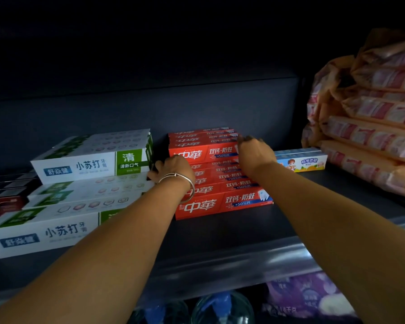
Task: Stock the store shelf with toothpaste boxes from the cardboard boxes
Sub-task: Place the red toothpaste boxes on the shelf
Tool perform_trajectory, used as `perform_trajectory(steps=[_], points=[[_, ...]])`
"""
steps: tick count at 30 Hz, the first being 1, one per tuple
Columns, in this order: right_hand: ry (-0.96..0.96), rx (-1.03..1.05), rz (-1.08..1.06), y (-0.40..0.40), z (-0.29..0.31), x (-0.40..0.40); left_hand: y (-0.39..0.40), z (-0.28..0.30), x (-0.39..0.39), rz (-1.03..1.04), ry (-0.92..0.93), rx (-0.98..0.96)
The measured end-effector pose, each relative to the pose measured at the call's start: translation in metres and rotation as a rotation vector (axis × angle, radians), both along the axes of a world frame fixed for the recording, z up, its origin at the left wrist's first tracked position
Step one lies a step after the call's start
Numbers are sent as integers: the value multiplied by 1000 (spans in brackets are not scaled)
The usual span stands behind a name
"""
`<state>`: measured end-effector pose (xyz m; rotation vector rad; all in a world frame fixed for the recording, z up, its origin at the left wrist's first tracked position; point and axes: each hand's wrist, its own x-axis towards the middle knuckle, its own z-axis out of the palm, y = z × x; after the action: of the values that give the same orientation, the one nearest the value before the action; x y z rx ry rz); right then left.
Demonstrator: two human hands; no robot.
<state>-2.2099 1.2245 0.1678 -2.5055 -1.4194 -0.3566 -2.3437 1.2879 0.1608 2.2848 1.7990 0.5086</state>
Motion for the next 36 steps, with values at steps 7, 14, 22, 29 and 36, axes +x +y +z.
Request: perform_trajectory(steps=[7,14,22,29,36], points=[[28,-56,-30,-1,-1,3,-4,3,-1,-22,16,-31],[39,-73,-34,-5,-1,5,-7,6,1,-20,69,-40],[-45,-95,16,-24,4,-4,-20,12,-8,-58,98,-15],[-146,-173,72,-80,8,-30,-64,16,-29,-130,44,41],[-157,-259,107,-159,-3,-70,-146,11,-56,-246,-32,118]])
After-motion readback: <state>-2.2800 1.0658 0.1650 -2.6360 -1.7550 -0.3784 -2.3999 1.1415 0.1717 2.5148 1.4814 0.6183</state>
